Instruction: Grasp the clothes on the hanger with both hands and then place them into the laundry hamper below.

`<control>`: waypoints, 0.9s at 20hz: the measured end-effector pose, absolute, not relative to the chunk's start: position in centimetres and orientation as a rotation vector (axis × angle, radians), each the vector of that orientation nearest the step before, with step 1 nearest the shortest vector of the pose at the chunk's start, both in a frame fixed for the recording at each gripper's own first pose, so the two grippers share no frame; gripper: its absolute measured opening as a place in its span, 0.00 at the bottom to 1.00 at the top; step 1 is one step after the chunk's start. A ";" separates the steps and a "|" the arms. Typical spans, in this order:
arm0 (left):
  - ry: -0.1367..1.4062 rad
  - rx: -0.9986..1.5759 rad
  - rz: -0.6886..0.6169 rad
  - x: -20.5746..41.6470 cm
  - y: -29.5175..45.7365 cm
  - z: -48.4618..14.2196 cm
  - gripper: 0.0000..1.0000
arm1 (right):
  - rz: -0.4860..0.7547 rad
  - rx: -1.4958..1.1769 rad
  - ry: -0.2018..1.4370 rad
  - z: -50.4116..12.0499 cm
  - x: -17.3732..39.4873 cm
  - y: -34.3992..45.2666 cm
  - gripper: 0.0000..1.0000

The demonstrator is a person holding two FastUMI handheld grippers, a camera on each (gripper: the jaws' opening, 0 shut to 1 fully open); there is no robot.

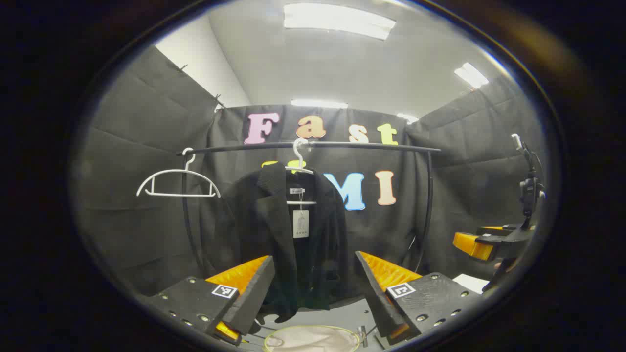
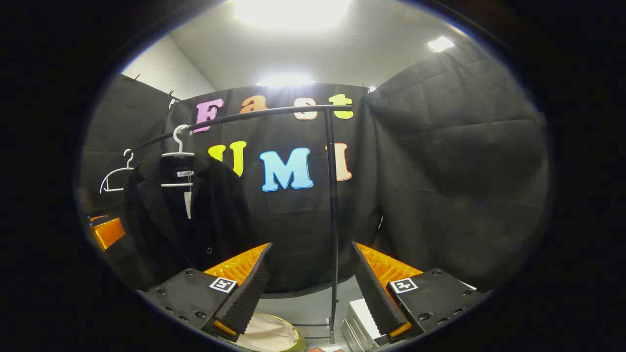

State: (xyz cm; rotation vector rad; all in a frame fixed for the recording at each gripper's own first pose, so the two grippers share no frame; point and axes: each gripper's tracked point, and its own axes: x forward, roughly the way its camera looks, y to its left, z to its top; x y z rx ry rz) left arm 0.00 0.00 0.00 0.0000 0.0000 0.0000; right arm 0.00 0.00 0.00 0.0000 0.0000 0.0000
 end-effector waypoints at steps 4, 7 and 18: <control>0.006 0.007 0.003 -1.2 0.4 -0.6 0.94 | 0.016 0.028 0.010 -0.1 0.0 0.2 0.98; 0.008 0.002 0.005 -1.8 0.7 -0.7 0.94 | 0.024 0.028 0.023 -0.2 -0.1 0.3 0.97; 0.072 -0.087 0.066 -2.1 3.7 -3.2 0.94 | 0.074 0.020 0.101 -0.3 0.2 2.5 0.95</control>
